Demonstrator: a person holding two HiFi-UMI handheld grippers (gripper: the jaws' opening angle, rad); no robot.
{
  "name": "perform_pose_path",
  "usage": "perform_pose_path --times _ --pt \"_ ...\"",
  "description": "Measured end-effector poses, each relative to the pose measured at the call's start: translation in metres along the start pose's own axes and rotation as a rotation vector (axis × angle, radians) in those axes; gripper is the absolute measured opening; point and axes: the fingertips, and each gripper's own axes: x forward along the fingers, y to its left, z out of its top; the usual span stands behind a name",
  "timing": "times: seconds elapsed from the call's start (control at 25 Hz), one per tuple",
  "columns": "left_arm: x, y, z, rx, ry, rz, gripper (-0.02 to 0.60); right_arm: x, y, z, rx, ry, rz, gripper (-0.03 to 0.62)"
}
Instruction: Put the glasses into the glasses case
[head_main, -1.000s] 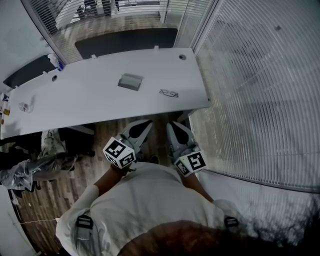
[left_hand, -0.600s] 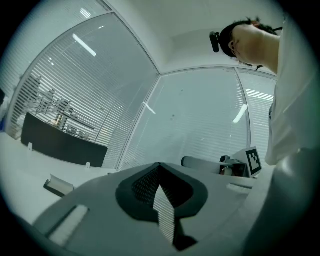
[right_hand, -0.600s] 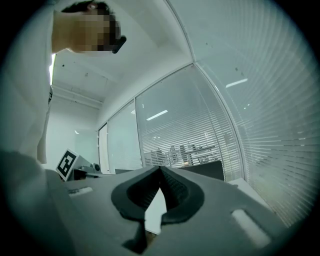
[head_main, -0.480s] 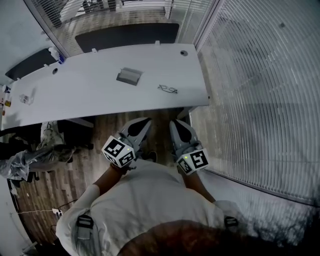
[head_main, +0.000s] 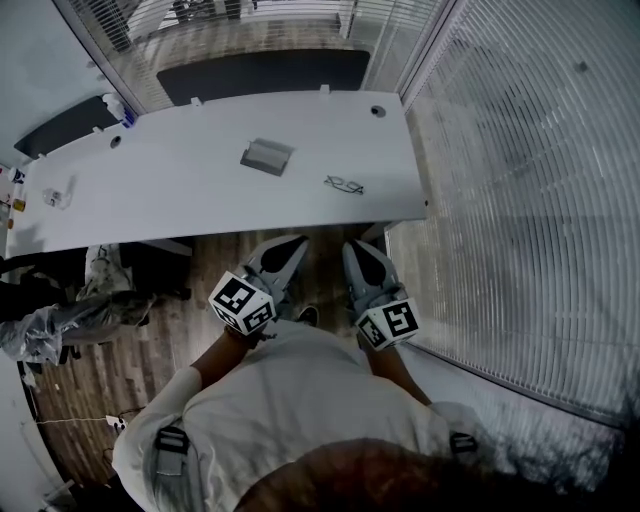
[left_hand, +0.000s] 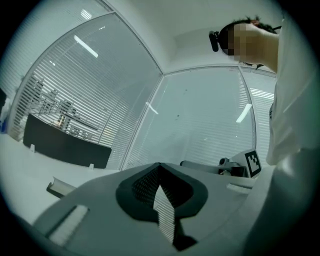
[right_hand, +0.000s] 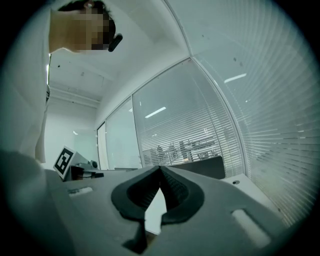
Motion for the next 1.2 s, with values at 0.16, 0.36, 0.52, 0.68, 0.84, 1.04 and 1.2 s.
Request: perform_pose_path --times 0.16,0.36,0.52,0.68,0.84,1.04,1.2 --pt "0.007 0.025 0.009 -0.005 -0.012 -0.009 0.0 0.027 -0.001 0.001 -0.011 -0.001 0.002 0.002" --pt "0.013 0.071 0.036 -0.01 -0.036 -0.019 0.0 0.083 0.004 0.009 -0.052 0.01 0.019 0.002" --pt "0.017 0.11 0.053 -0.012 -0.047 -0.016 0.0 0.126 0.003 0.014 -0.07 0.01 0.027 0.002" --pt "0.017 0.143 0.07 -0.013 -0.054 -0.016 0.0 0.162 0.006 0.018 -0.08 0.008 0.027 0.002" --pt "0.016 0.163 0.075 -0.004 -0.04 -0.019 0.0 0.182 0.008 0.015 -0.078 0.001 0.017 0.002" --pt "0.031 0.177 0.078 -0.002 -0.029 -0.032 0.0 0.197 -0.009 0.013 -0.072 0.006 -0.004 0.002" --pt "0.053 0.18 0.076 -0.027 -0.019 -0.027 0.0 0.2 -0.028 0.01 -0.081 0.034 -0.019 0.002"
